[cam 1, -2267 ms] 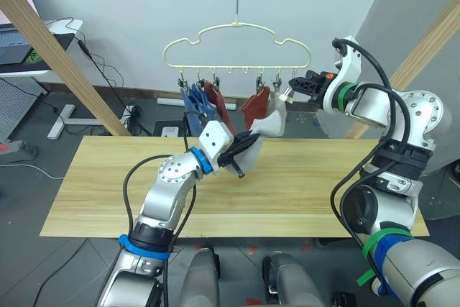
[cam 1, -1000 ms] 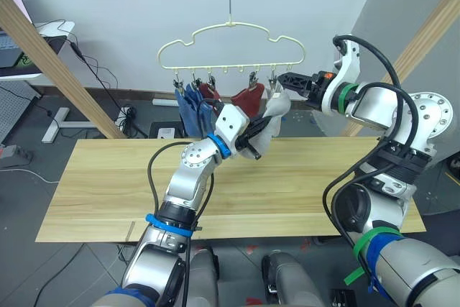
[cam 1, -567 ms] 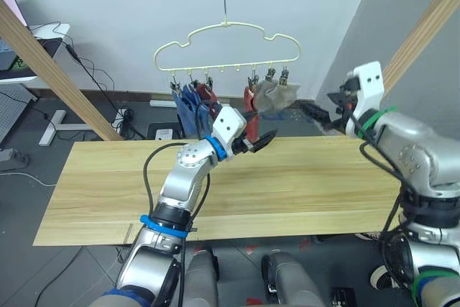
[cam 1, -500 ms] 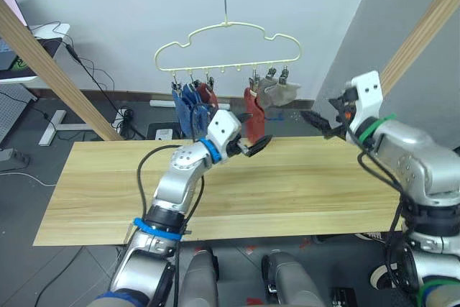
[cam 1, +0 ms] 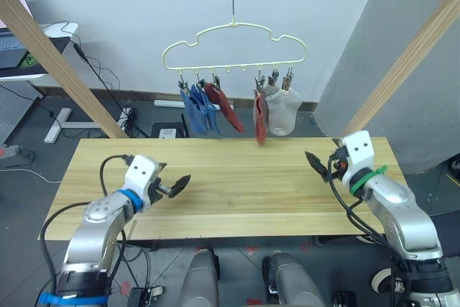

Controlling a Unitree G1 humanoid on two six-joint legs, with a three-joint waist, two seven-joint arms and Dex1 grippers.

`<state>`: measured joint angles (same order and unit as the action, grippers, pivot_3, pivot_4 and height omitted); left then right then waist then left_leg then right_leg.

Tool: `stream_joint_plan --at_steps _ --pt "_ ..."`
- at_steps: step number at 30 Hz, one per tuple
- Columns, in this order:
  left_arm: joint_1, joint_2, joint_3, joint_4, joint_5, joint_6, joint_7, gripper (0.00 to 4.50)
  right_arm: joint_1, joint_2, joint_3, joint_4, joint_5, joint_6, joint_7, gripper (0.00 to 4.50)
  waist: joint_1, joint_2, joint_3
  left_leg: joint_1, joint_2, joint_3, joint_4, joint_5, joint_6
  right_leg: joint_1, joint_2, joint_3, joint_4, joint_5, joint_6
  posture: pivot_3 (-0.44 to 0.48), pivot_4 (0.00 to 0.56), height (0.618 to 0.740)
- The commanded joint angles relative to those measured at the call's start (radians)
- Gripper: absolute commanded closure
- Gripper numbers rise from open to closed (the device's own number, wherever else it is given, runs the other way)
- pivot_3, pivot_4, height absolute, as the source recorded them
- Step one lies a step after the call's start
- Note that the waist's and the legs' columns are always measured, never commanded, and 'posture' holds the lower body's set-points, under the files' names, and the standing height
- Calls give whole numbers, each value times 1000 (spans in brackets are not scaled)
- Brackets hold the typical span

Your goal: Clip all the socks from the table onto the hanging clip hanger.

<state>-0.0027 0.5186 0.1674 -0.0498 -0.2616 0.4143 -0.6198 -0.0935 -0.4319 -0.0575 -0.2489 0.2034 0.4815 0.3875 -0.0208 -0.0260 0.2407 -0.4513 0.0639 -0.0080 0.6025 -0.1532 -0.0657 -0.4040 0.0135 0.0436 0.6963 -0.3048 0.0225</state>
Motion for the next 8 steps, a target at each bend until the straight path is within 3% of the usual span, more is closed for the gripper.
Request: stream_joint_plan --at_steps 1,8 --pt "56 5 18 -63 30 -21 45 22 62 0 -20 21 -20 -68 0 0 3 0 0 0 0 0 0 0 0 0 0 0 0 0 0 81 202 740" --pt "124 3 18 -96 48 -53 82 22 83 19 -46 39 -13 -74 -10 0 9 0 -2 1 1 1 0 1 2 -1 0 1 1 1 -2 88 195 740"
